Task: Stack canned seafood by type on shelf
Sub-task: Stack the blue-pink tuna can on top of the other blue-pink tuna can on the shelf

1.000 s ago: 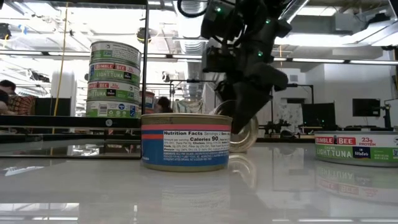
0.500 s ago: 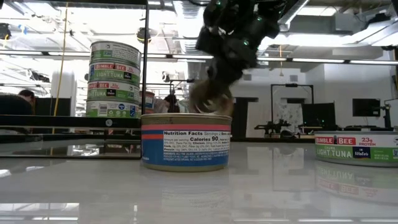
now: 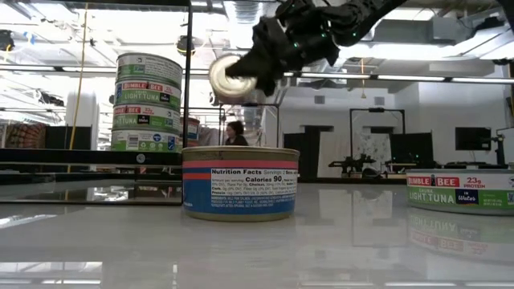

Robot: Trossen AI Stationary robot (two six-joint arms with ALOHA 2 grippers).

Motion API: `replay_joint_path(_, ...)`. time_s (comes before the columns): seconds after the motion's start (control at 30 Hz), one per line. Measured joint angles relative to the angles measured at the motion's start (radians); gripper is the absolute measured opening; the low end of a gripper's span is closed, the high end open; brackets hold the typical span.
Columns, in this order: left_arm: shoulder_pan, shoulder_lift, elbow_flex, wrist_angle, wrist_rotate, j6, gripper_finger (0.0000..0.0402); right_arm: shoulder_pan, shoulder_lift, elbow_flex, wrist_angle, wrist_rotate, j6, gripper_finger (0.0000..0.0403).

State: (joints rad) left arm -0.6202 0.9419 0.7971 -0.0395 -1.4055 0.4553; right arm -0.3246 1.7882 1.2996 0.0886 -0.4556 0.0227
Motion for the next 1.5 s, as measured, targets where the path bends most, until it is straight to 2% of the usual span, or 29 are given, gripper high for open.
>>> replay_joint_path(0.1,0.049,-0.007,0.0,0.013,0.144,0.099,0.0224,-0.014,0.0,0.058,-0.021,-0.02,0.017,0.0205)
replay_joint_path(0.23,0.107,-0.007,0.0,-0.011,0.25,0.133,0.0224,-0.017,-0.002,0.128,-0.032,-0.021,0.023,0.0205)
replay_joint_path(0.37,0.131,-0.007,0.0,-0.028,0.243,0.131,0.0224,-0.01,-0.002,0.162,-0.042,-0.021,0.036,0.0208)
replay_joint_path(0.63,0.143,-0.007,0.0,-0.136,0.139,0.22,0.0224,-0.038,-0.002,0.186,-0.025,-0.02,0.082,0.0206)
replay_joint_path(0.8,0.197,-0.007,0.0,-0.16,0.191,0.191,0.0224,-0.059,-0.001,0.186,0.012,-0.019,0.166,0.0208)
replay_joint_path(0.93,0.287,-0.007,0.0,-0.182,0.335,0.228,0.0224,-0.045,-0.001,0.186,0.061,-0.017,0.213,0.0205)
replay_joint_path(1.03,0.359,-0.007,0.0,-0.174,0.41,0.361,0.0224,-0.033,-0.001,0.187,0.089,-0.018,0.267,0.0206)
replay_joint_path(1.17,0.414,-0.007,0.0,-0.172,0.407,0.59,0.0224,-0.035,-0.001,0.187,0.082,-0.063,0.348,0.021)
replay_joint_path(1.37,0.41,0.003,0.0,-0.166,0.412,0.944,0.0224,-0.043,0.0,0.187,0.074,-0.128,0.446,0.0205)
replay_joint_path(1.5,0.398,0.037,0.0,-0.058,0.421,1.126,0.0224,-0.04,0.0,0.187,0.056,-0.153,0.47,0.0213)
